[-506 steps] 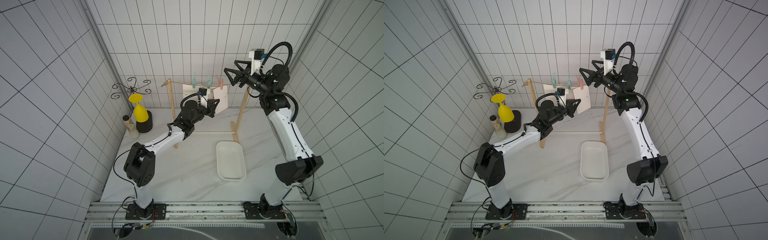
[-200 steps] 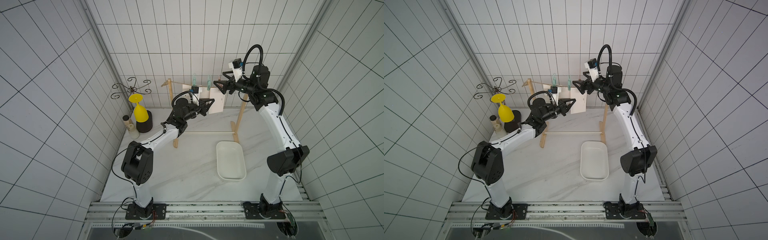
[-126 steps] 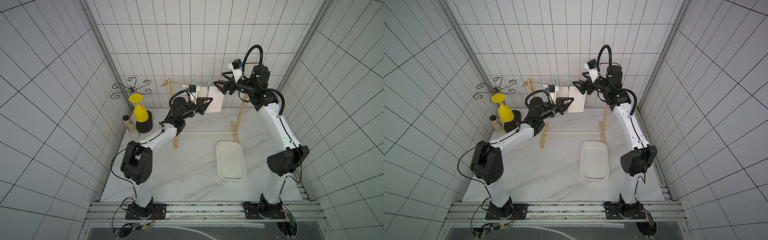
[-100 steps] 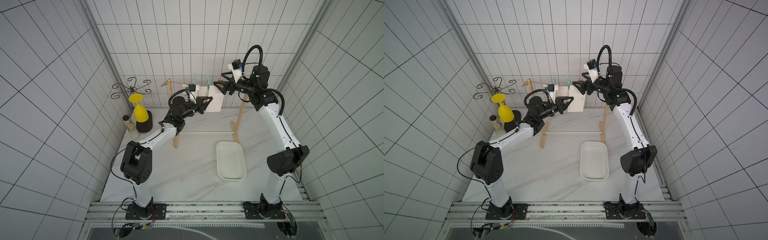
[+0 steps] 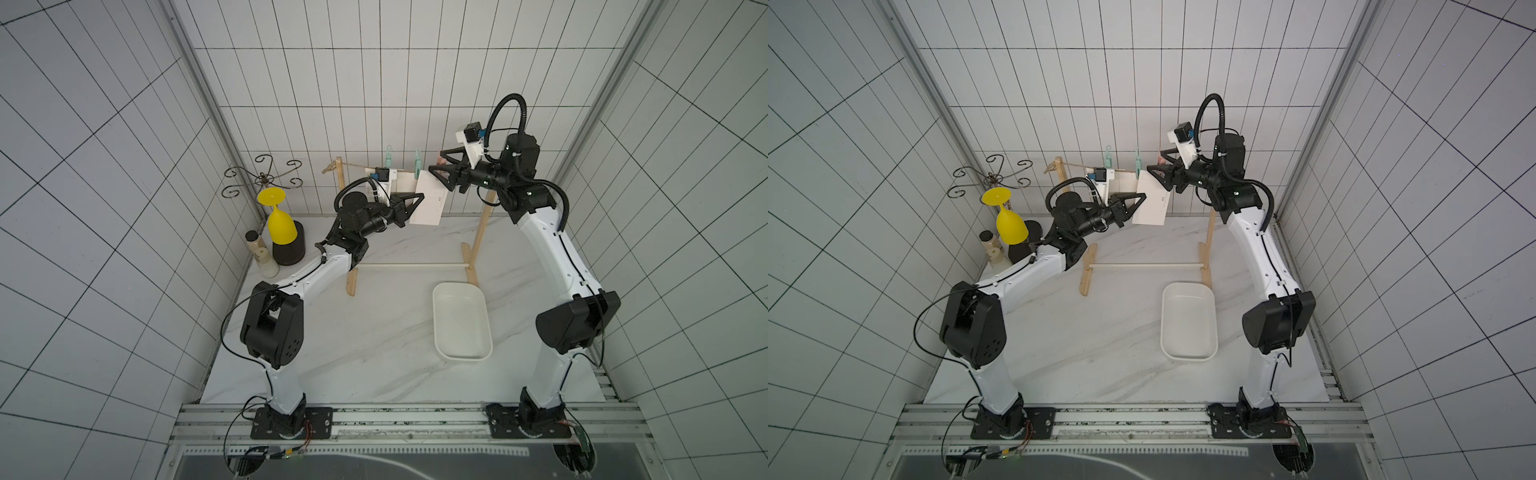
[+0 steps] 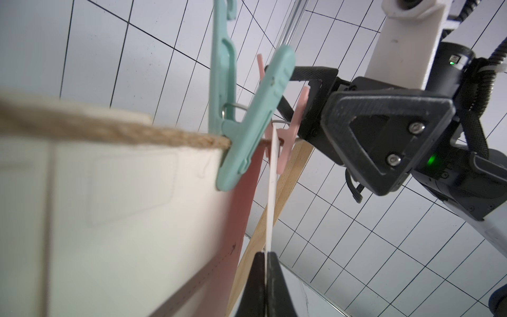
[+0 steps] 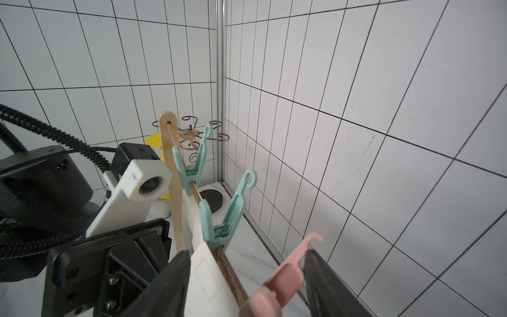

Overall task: Remove the postcards from the strings
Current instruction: Remove the clamp from the clothesline.

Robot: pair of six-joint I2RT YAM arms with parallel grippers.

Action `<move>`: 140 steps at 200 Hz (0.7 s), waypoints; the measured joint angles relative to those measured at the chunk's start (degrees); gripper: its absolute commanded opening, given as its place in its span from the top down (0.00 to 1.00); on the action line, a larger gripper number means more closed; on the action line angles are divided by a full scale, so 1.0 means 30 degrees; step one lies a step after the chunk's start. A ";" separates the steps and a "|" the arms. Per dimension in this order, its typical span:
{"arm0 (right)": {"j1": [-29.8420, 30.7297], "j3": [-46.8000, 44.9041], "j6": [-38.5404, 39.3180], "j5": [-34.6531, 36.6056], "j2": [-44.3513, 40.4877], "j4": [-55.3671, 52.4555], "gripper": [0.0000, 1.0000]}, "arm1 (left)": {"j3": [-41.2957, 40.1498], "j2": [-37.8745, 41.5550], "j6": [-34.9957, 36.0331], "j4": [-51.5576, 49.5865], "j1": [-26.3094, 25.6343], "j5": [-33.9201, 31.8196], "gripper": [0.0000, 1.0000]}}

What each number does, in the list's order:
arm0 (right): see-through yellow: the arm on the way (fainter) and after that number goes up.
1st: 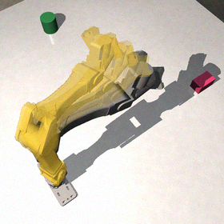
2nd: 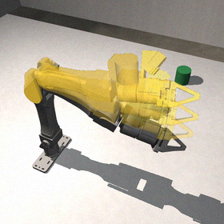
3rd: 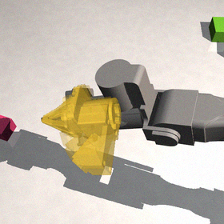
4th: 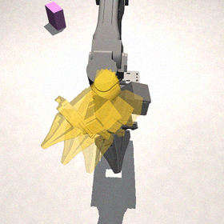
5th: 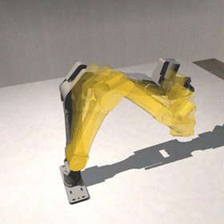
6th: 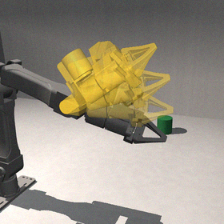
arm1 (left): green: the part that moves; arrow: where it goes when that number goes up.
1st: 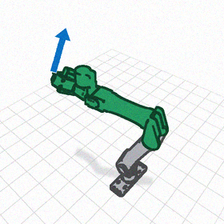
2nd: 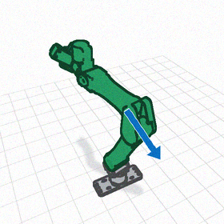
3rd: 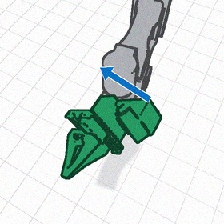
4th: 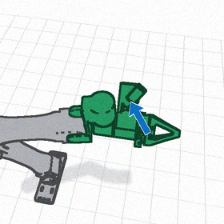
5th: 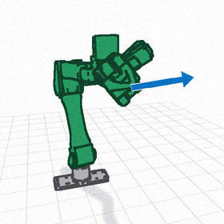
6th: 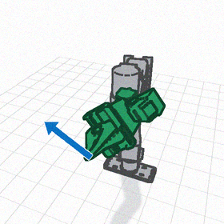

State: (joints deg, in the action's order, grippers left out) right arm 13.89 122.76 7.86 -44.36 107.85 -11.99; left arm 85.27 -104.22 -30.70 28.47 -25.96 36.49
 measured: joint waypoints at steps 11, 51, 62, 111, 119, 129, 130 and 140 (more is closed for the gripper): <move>-0.0095 -0.0219 -0.0102 -0.0262 -0.0175 0.0168 0.30 | 0.0000 0.0000 -0.0051 0.0007 0.0036 0.0022 1.00; -0.0299 -0.0342 -0.0379 -0.0933 -0.0291 0.0313 0.18 | 0.0000 0.0000 -0.0102 0.0015 0.0087 0.0066 1.00; -0.0299 -0.0342 -0.0393 -0.0940 -0.0291 0.0299 0.17 | 0.0000 0.0000 -0.0102 0.0007 0.0080 0.0080 1.00; -0.0299 0.0117 -0.0590 -0.0488 -0.0029 -0.0423 0.18 | 0.0000 0.0000 0.0095 -0.0015 0.0080 0.0066 1.00; -0.0299 0.0481 -0.0634 -0.0393 0.0204 -0.0641 0.18 | 0.0000 0.0000 0.0197 -0.0058 0.0080 0.0044 1.00; -0.0299 0.0867 -0.0692 -0.0306 0.0503 -0.0816 0.18 | 0.0000 0.0000 0.0342 -0.0153 0.0080 -0.0022 1.00; -0.0299 0.0889 -0.0692 -0.0299 0.0517 -0.0838 0.18 | 0.0000 0.0000 0.0357 -0.0160 0.0080 -0.0022 1.00; -0.0299 0.1144 -0.0729 -0.0226 0.0743 -0.1078 0.18 | 0.0000 0.0000 0.0532 -0.0306 0.0080 -0.0109 1.00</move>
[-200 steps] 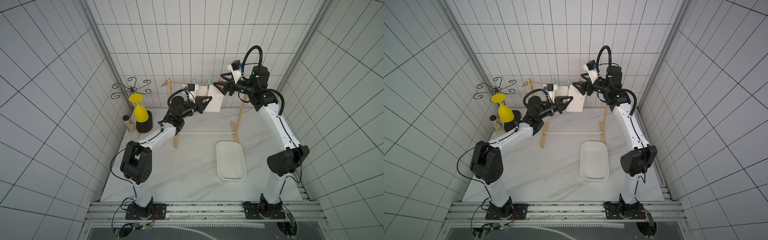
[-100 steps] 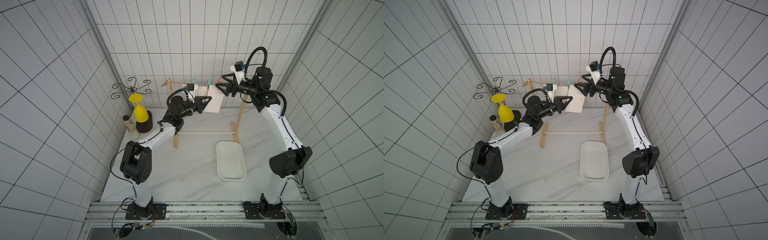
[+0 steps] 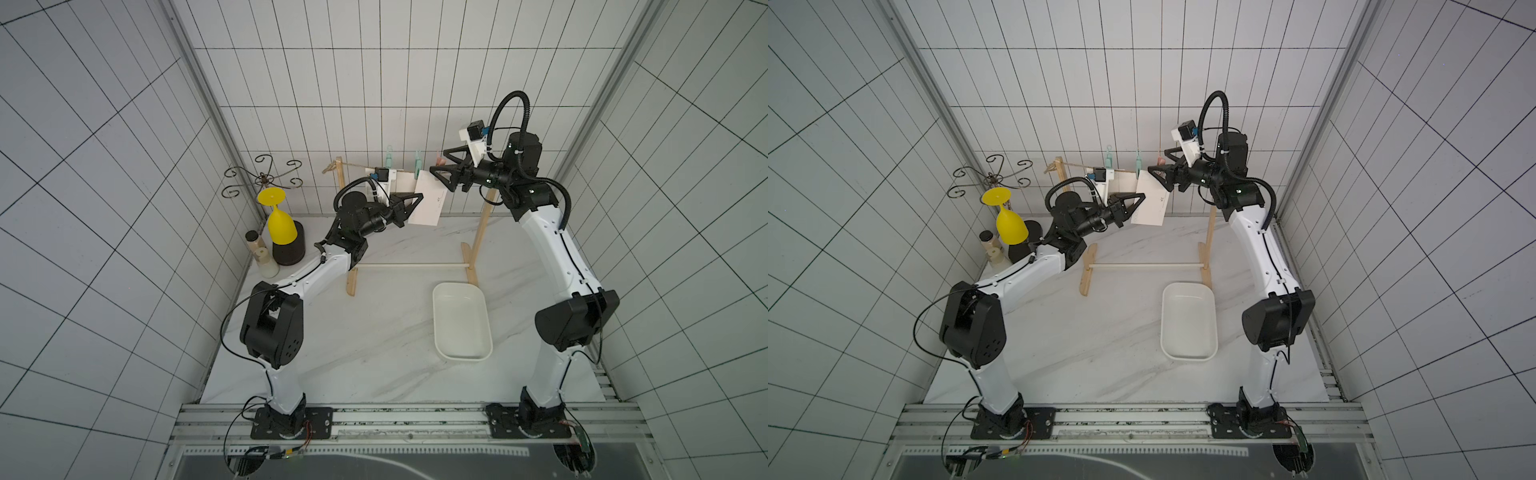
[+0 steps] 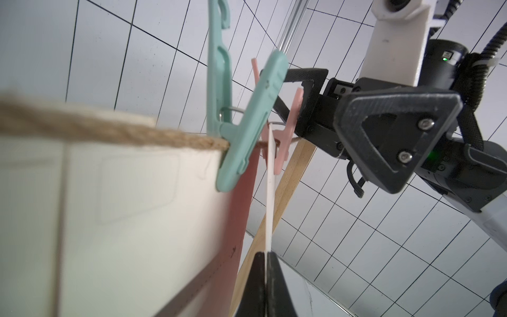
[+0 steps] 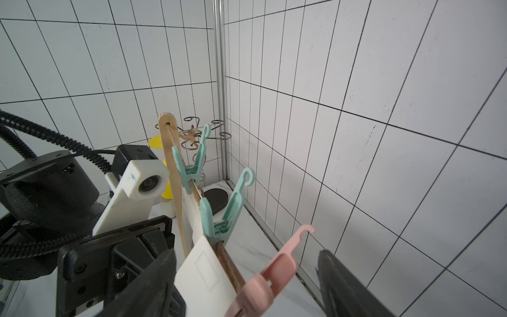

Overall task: Remove the postcards from the strings
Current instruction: Remove the clamp from the clothesline.

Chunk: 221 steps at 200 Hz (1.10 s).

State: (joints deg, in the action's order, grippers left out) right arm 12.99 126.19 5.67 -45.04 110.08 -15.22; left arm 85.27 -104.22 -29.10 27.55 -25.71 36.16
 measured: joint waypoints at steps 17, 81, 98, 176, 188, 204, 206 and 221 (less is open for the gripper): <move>0.0000 0.0138 -0.0007 0.0102 0.0197 -0.0364 0.18 | 0.0000 0.0000 0.0321 -0.0291 0.0000 -0.0146 1.00; 0.0000 0.0765 0.0372 0.0000 0.0357 -0.1530 0.18 | 0.0335 0.0000 0.1144 -0.0991 0.0000 -0.0510 1.00; 0.0000 0.0991 0.0554 -0.0146 0.0466 -0.1858 0.18 | 0.0546 0.0000 0.1239 -0.1129 0.0000 -0.0568 1.00; 0.0029 0.1370 0.1071 -0.0729 0.0641 -0.2667 0.18 | 0.0933 0.0000 0.1712 -0.1821 0.0000 -0.0707 1.00; 0.0073 0.1639 0.1078 -0.0787 0.0787 -0.2710 0.18 | 0.0933 0.0000 0.1727 -0.1880 0.0000 -0.0714 1.00; 0.0153 0.1836 0.1078 -0.0823 0.0940 -0.2732 0.18 | 0.0933 0.0000 0.1741 -0.1967 0.0000 -0.0736 1.00; 0.0153 0.1851 0.1078 -0.0831 0.0954 -0.2739 0.18 | 0.0933 0.0000 0.1749 -0.1974 0.0000 -0.0736 1.00; 0.0189 0.1996 0.1071 -0.0925 0.1137 -0.2754 0.18 | 0.0933 0.0000 0.1814 -0.2004 0.0000 -0.0743 1.00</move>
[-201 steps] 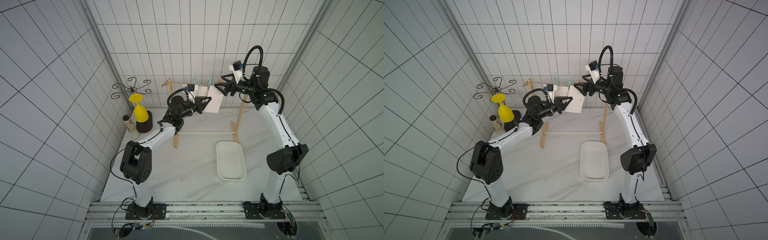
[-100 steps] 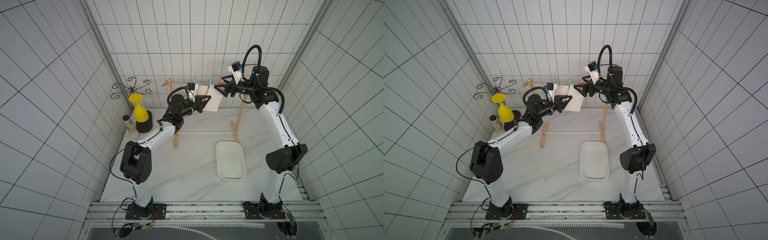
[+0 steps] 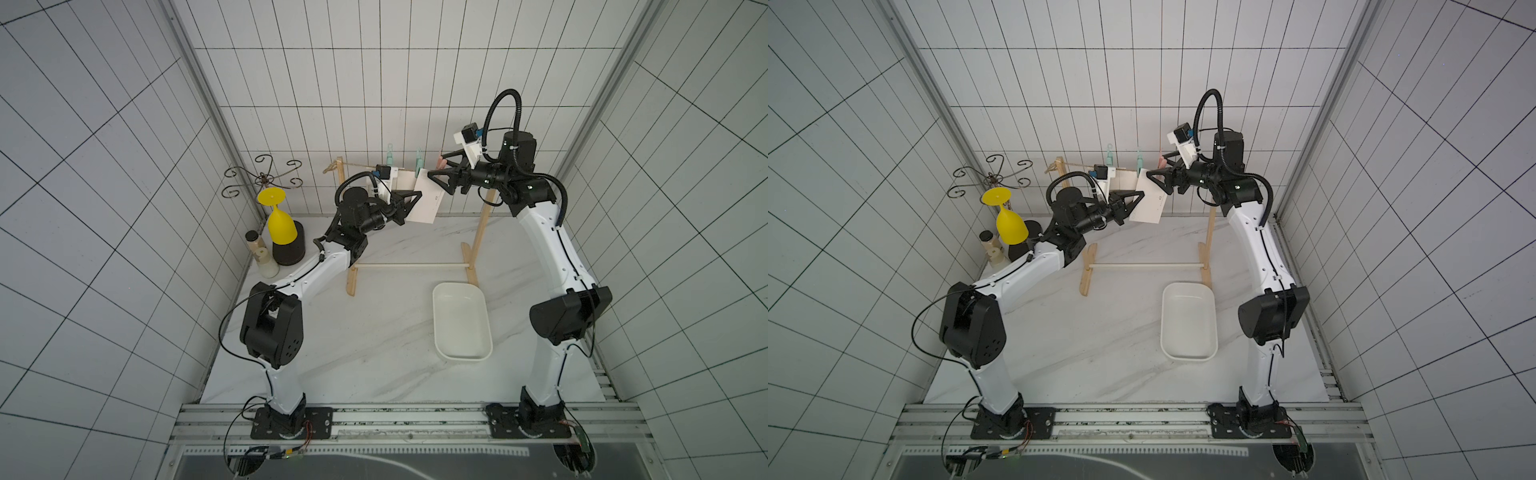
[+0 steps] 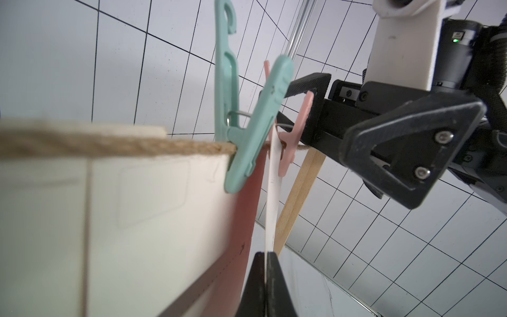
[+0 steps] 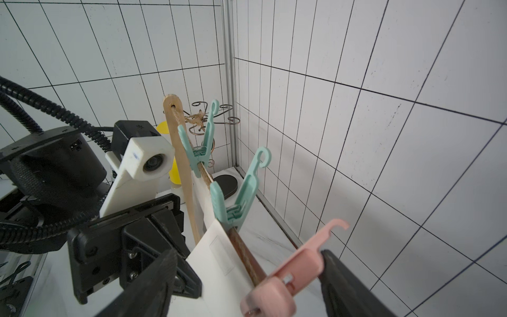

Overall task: Remove the postcards from the strings
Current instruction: Remove the clamp from the clothesline.

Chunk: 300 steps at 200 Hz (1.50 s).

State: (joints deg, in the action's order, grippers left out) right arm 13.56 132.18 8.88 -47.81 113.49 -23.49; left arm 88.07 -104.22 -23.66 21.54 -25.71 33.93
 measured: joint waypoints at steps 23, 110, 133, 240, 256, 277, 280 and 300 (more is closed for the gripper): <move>0.0044 0.0211 -0.0007 -0.0146 0.0233 -0.0022 0.18 | 0.0000 0.0000 0.0051 -0.0095 0.0000 -0.0007 1.00; 0.0131 0.0430 -0.0095 -0.0270 0.0357 -0.0029 0.17 | 0.0109 0.0000 0.0051 -0.0357 0.0000 -0.0051 1.00; 0.0211 0.0459 -0.0138 -0.0073 0.0437 -0.0029 0.15 | 0.0146 0.0000 0.0051 -0.0408 0.0000 -0.0095 1.00; 0.0255 0.0852 -0.0219 -0.0262 0.0780 -0.0029 0.20 | 0.0226 0.0000 0.0044 -0.0583 0.0000 -0.0226 1.00; 0.0255 0.0852 -0.0211 -0.0386 0.0780 -0.0029 0.23 | 0.0248 0.0000 0.0029 -0.0641 0.0007 -0.0219 1.00; 0.0255 0.0852 -0.0131 -0.0539 0.0780 -0.0036 0.25 | 0.0248 0.0000 -0.0066 -0.0641 0.0058 -0.0109 1.00; 0.0255 0.0852 -0.0124 -0.0568 0.0780 -0.0036 0.25 | 0.0248 0.0000 -0.0109 -0.0641 0.0066 -0.0080 1.00; 0.0255 0.0852 -0.0058 -0.0765 0.0772 -0.0029 0.27 | 0.0248 0.0000 -0.0328 -0.0627 0.0182 0.0160 1.00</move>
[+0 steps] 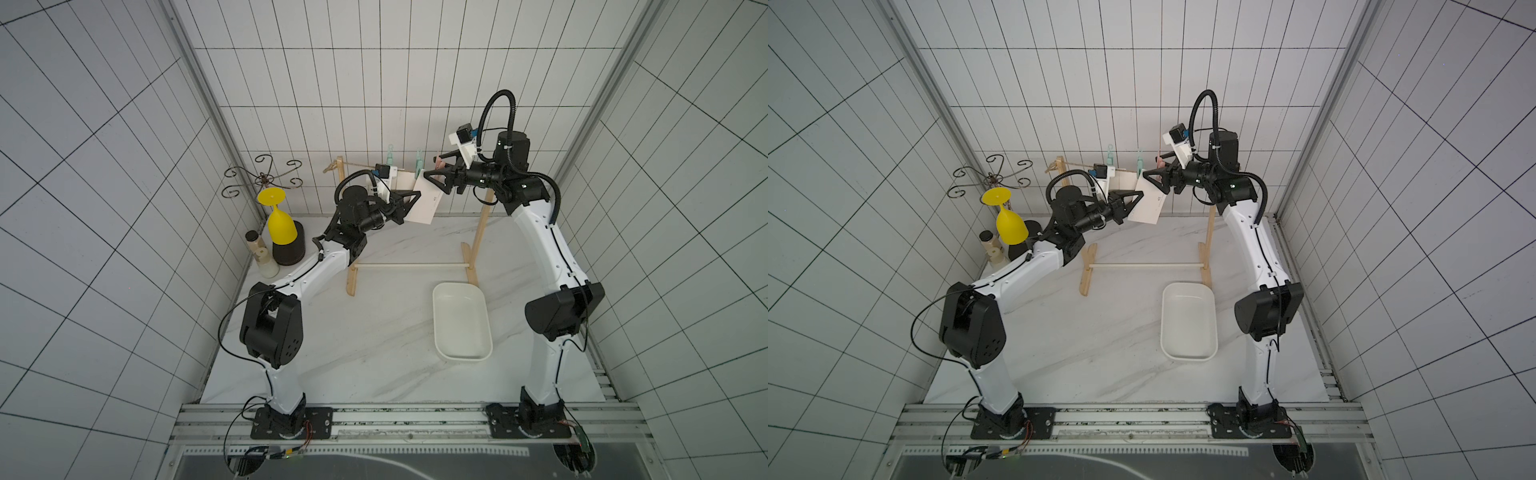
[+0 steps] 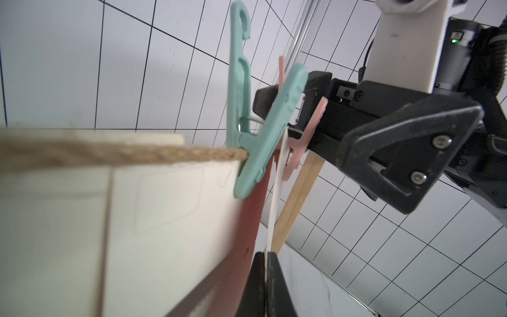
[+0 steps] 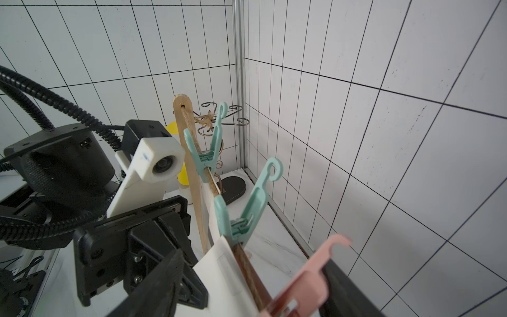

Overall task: Remove the postcards from the strings
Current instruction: Remove the clamp from the clothesline.

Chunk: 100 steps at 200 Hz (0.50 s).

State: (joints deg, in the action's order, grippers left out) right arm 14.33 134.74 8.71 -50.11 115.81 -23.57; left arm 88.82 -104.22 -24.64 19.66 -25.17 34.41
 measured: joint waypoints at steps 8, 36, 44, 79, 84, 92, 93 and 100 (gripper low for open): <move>-0.0007 0.0000 0.0036 -0.0044 0.0000 0.0000 0.28 | 0.0000 -0.0007 -0.0087 0.0015 0.0044 0.0073 1.00; -0.0015 0.0000 0.0153 -0.0182 -0.0051 0.0000 0.33 | 0.0000 -0.0022 -0.0364 0.0087 0.0160 0.0474 1.00; -0.0022 0.0000 0.0175 -0.0255 -0.0058 0.0000 0.34 | 0.0000 -0.0022 -0.0423 0.0087 0.0182 0.0554 1.00; -0.0066 -0.0131 0.0189 -0.0656 -0.0153 0.0262 0.41 | 0.0073 -0.0087 -0.0517 0.0080 0.0197 0.0925 1.00; -0.0066 -0.0248 0.0182 -0.0714 -0.0219 0.0357 0.41 | 0.0102 -0.0109 -0.0517 0.0080 0.0197 0.0962 1.00; -0.0066 -0.0437 0.0175 -0.0780 -0.0379 0.0495 0.42 | 0.0182 -0.0168 -0.0532 0.0080 0.0197 0.1042 1.00; -0.0066 -0.0452 0.0182 -0.0780 -0.0393 0.0503 0.42 | 0.0189 -0.0175 -0.0532 0.0080 0.0197 0.1049 1.00; -0.0066 -0.0554 0.0175 -0.0845 -0.0503 0.0590 0.43 | 0.0284 -0.0240 -0.0561 0.0080 0.0197 0.1093 1.00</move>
State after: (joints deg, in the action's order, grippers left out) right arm 14.13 133.08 9.23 -52.64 114.30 -21.80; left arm 89.67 -104.95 -26.33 19.90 -24.58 37.69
